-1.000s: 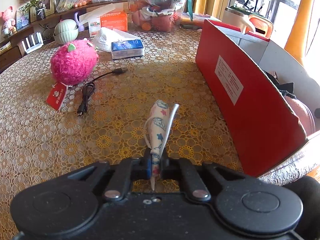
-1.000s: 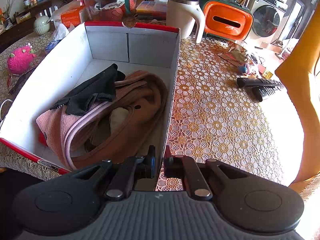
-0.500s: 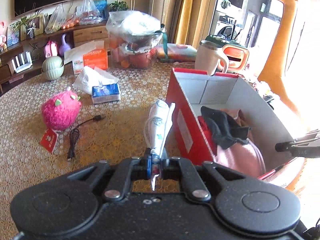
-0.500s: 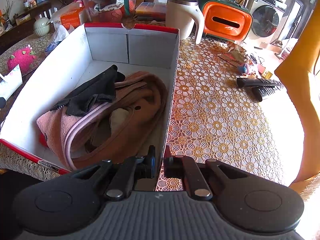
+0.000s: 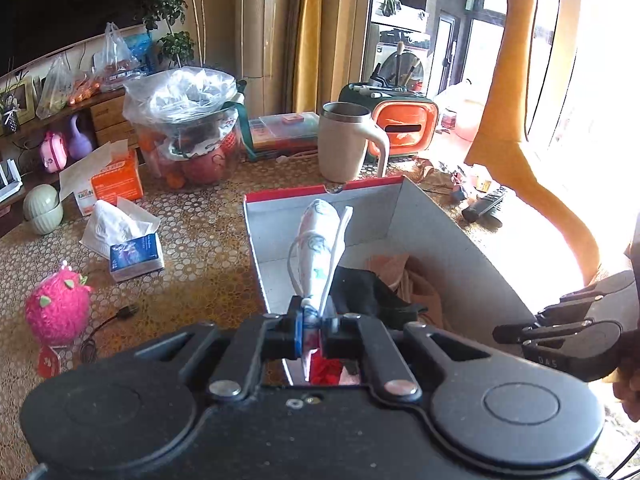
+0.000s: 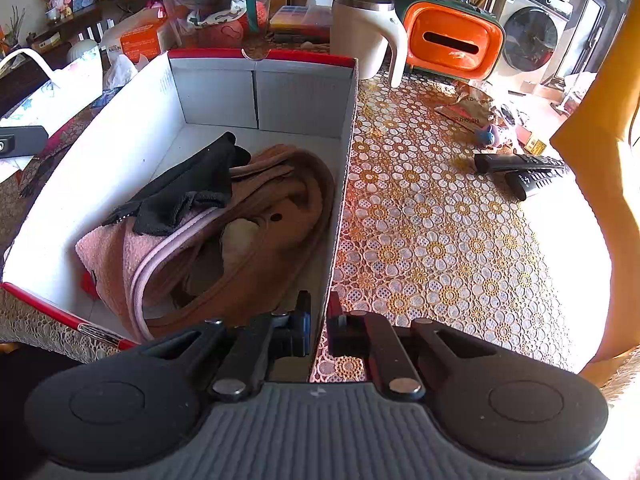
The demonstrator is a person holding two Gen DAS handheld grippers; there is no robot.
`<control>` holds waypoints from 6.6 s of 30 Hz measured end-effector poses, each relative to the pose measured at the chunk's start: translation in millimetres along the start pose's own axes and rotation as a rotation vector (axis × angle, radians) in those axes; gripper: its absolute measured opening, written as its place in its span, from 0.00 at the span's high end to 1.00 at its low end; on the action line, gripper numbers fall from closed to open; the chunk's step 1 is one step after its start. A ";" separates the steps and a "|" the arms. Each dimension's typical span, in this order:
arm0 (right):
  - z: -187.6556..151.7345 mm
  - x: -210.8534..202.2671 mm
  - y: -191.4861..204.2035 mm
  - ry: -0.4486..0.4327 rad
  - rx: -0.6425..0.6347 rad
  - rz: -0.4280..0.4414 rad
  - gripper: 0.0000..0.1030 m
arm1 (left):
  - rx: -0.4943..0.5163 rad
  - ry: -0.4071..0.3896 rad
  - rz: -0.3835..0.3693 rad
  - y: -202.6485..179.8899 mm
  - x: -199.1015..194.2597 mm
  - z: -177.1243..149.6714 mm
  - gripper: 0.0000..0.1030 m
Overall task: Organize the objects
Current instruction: 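Carry the face mask with the left gripper into the shoebox, then lower the face mask into the shoebox and open the left gripper, then move the left gripper to the pink fluffy toy on the table, then close the left gripper on the pink fluffy toy and lift it, then carry the pink fluffy toy with the left gripper over the shoebox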
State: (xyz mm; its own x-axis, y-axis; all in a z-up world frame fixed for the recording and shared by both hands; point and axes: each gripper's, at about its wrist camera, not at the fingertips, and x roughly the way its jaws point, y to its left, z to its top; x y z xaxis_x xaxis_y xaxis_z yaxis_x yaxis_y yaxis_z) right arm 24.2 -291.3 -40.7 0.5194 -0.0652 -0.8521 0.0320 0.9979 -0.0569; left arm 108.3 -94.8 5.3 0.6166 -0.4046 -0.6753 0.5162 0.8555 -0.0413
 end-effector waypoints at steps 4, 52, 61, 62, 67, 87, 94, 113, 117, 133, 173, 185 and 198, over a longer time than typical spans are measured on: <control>-0.5 0.0 -1.0 -0.003 0.000 0.008 0.93 | 0.030 0.030 0.009 -10.9 19.8 9.9 0.94; -0.1 1.8 -9.7 -0.002 0.009 0.042 0.93 | 0.152 0.187 0.060 -32.0 74.1 14.4 0.32; 1.3 1.4 -6.0 0.005 -0.003 0.026 0.93 | 0.114 0.138 0.021 -17.9 39.0 10.5 0.23; 1.5 1.2 -5.5 0.006 -0.005 0.023 0.93 | 0.107 0.133 0.016 -15.1 34.6 9.9 0.21; 2.4 -0.3 -3.1 0.010 -0.011 0.013 0.93 | 0.071 0.101 0.018 0.1 16.0 4.8 0.11; 6.9 -1.9 3.8 0.030 -0.092 -0.011 0.93 | -0.226 0.036 0.230 158.1 -36.5 -22.3 0.01; 11.1 -2.2 1.2 0.052 -0.093 0.013 0.93 | -0.209 0.038 0.308 198.4 -18.5 -22.7 0.01; 22.0 2.7 0.6 0.123 -0.116 0.024 0.93 | -0.270 0.133 0.358 257.9 81.0 -7.8 0.01; 23.6 4.3 0.4 0.127 -0.109 0.022 0.93 | -0.271 0.168 0.368 262.6 99.0 -12.2 0.01; 23.3 5.9 -1.5 0.123 -0.085 0.021 0.93 | -0.327 0.151 0.351 262.2 91.5 -20.4 0.24; 14.3 2.8 -10.7 0.057 -0.051 0.075 0.93 | 0.065 0.047 -0.041 -9.6 -17.4 42.0 0.24; 14.0 3.6 -17.3 0.049 -0.043 0.101 0.93 | 0.139 0.069 -0.018 -59.2 50.2 61.6 0.25; 15.1 7.4 -23.6 0.044 -0.040 0.129 0.93 | 0.143 0.162 0.043 -66.7 133.6 61.9 0.25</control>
State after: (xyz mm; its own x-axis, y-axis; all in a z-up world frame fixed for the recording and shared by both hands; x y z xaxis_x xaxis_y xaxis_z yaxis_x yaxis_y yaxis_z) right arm 40.2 -315.3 -37.9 0.4792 0.0626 -0.8755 -0.0670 0.9972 0.0346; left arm 193.1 -225.9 -36.6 0.5424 -0.3021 -0.7839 0.5775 0.8118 0.0867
